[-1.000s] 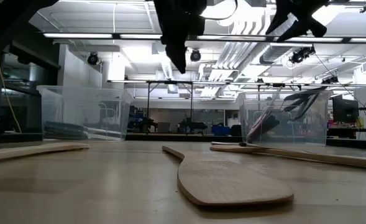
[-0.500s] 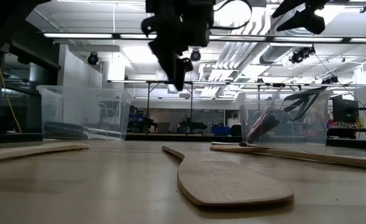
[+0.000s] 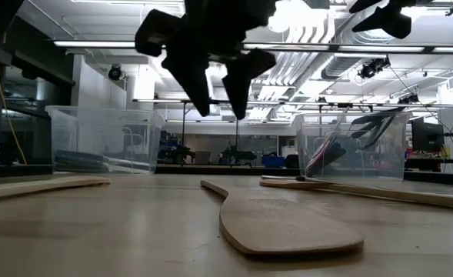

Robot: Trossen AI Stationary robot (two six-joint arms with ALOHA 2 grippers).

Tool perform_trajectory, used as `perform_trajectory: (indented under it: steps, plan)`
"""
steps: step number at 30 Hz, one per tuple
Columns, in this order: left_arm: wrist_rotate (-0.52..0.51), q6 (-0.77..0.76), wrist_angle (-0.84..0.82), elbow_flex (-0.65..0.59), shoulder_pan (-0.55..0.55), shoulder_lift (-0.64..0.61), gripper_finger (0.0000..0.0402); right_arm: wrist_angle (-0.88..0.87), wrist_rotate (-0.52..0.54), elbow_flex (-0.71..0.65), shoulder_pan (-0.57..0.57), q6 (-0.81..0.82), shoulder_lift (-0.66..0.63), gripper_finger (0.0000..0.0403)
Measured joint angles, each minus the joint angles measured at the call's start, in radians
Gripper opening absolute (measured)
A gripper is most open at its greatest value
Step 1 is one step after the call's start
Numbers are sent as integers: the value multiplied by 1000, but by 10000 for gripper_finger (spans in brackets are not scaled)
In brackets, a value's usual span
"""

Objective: Pick & Place Kitchen Items
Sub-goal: Put the brown serving spoon into the bottom transparent bin

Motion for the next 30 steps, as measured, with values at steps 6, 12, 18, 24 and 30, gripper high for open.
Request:
perform_trajectory:
  steps: [6, 12, 18, 24, 30]
  plan:
    - [-17, 57, 130, -38, -62, 0, 248, -24, -31, 0, 0, 5, -12, 215]
    - [-11, 132, 169, -74, -86, 6, 248, -25, -103, 0, 0, 34, -14, 215]
    - [0, 243, 204, -72, -95, 42, 248, -25, -123, 0, 0, 35, -14, 215]
    - [12, 321, 189, -75, -95, 78, 248, -27, -123, 0, 0, 54, -14, 215]
    - [31, 383, 187, -76, -97, 98, 248, -47, -119, 0, 0, 58, -10, 215]
